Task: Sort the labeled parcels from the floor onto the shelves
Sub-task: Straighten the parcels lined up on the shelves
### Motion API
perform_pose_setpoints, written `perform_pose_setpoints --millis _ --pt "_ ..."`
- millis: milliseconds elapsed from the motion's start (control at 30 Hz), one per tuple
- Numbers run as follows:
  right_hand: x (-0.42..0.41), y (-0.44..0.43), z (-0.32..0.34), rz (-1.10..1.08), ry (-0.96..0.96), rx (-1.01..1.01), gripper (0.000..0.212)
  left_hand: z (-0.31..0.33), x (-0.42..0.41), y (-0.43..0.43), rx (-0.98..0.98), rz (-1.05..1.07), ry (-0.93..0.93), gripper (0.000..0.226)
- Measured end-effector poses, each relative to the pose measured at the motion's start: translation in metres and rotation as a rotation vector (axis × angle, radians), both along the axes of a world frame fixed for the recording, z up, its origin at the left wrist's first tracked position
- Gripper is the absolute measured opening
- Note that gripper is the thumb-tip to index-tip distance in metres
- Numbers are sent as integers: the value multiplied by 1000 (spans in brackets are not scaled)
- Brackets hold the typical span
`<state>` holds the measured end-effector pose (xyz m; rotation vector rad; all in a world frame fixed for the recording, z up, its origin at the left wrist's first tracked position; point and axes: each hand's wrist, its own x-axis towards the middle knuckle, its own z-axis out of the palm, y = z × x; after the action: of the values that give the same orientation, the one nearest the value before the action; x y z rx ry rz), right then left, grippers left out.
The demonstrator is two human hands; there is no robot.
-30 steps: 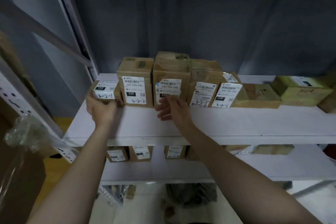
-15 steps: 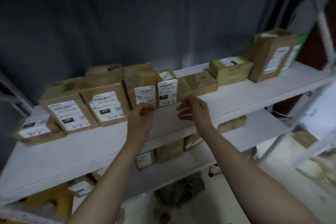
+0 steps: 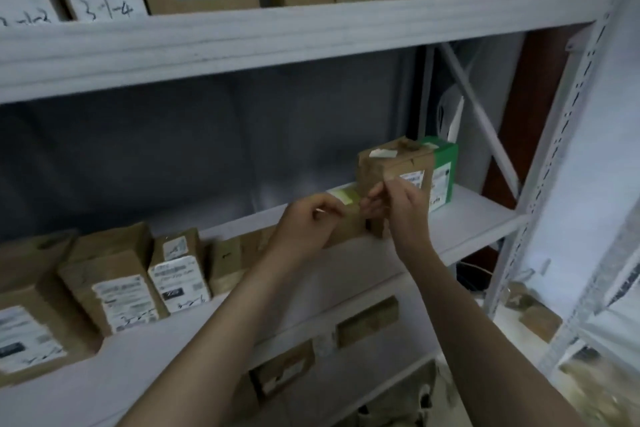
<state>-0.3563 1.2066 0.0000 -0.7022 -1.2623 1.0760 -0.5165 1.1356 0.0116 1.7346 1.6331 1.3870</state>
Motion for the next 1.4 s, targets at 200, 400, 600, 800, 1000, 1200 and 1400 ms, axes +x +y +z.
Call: perform_pose_setpoints --millis 200,400,600,800,1000,1200,1400 --pt "72 35 94 2 -22 431 46 97 89 41 190 -175 13 31" --pt "127 67 190 18 41 677 46 183 147 64 373 -195 69 19" --pt "164 118 277 -50 -25 731 46 266 188 100 459 -108 230 23" --pt "182 215 335 -321 -570 597 19 331 207 161 418 17 353 22" --pt "195 293 356 -394 -1238 358 62 347 203 200 298 59 323 24" --pt "189 304 345 -287 -1481 228 48 347 204 214 245 57 363 18" --pt "190 318 348 -345 -1300 187 79 347 206 221 248 40 330 19"
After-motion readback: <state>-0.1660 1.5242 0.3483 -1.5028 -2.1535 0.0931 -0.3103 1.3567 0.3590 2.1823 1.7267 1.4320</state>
